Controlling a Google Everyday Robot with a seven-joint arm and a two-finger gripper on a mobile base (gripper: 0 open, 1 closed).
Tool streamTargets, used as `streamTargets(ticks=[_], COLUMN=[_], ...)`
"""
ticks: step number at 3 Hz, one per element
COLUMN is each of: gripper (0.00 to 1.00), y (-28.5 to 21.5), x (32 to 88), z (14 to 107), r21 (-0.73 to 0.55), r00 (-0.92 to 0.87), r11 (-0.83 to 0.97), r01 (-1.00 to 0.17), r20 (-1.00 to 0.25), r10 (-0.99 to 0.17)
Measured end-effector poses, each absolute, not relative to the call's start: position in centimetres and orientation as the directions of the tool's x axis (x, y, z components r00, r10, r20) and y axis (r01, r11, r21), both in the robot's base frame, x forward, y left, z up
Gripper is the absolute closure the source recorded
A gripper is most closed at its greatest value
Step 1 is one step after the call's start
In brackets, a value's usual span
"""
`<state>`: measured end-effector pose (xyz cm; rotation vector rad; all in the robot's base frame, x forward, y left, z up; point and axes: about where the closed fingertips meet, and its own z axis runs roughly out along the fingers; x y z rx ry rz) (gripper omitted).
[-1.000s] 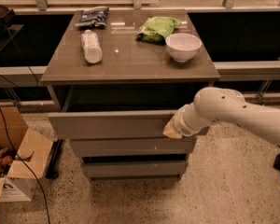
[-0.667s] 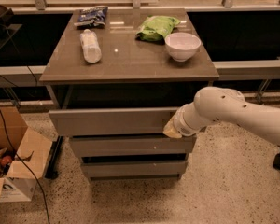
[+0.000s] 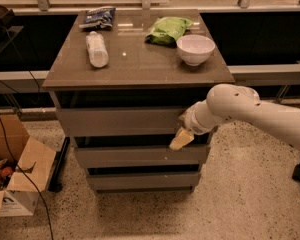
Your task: Close top drawer
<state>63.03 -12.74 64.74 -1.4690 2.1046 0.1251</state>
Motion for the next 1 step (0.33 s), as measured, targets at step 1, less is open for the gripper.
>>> streamTargets(ticks=[1], gripper=[0.00], y=[-12.74], x=[63.03], z=[64.74], r21=[-0.236], r00=[-0.239], r11=[0.394], r01=[-0.888], r20=[-0.495], r10=[-0.836])
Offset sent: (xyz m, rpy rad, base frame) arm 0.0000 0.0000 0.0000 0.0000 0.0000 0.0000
